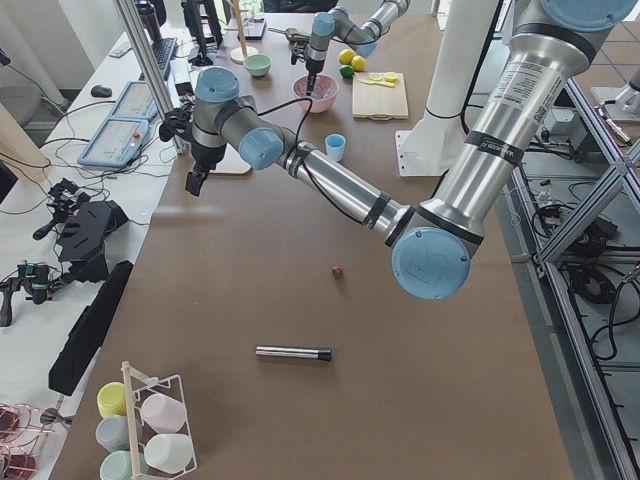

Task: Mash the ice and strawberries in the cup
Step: 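Lower the right gripper into the bowl to grasp a third ice cube, then lift the ice cube and carry it over the light-blue cup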

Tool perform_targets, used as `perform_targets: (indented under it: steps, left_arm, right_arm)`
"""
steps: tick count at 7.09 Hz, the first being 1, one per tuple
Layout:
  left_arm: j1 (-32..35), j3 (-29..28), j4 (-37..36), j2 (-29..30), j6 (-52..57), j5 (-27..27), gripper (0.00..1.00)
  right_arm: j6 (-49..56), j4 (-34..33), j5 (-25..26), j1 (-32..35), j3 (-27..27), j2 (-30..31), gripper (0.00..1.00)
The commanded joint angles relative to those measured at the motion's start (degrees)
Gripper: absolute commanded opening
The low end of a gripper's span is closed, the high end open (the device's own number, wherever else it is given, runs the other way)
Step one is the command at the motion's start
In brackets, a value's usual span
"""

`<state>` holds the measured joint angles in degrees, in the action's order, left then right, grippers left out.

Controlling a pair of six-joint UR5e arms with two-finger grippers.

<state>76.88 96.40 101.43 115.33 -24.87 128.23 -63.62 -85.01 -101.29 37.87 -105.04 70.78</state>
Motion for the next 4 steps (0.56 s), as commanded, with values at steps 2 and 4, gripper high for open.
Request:
perform_targets:
  steps: [2, 4]
  left_arm:
    - [-0.06, -0.16, -0.09, 0.15, -0.17, 0.00, 0.98]
    - [-0.06, -0.07, -0.09, 0.24, -0.44, 0.09, 0.98]
  right_arm:
    - [0.86, -6.36, -0.75, 2.81, -5.84, -0.38, 0.00]
    - [0.78, -7.72, -0.23, 3.17, -8.16, -2.21, 0.00]
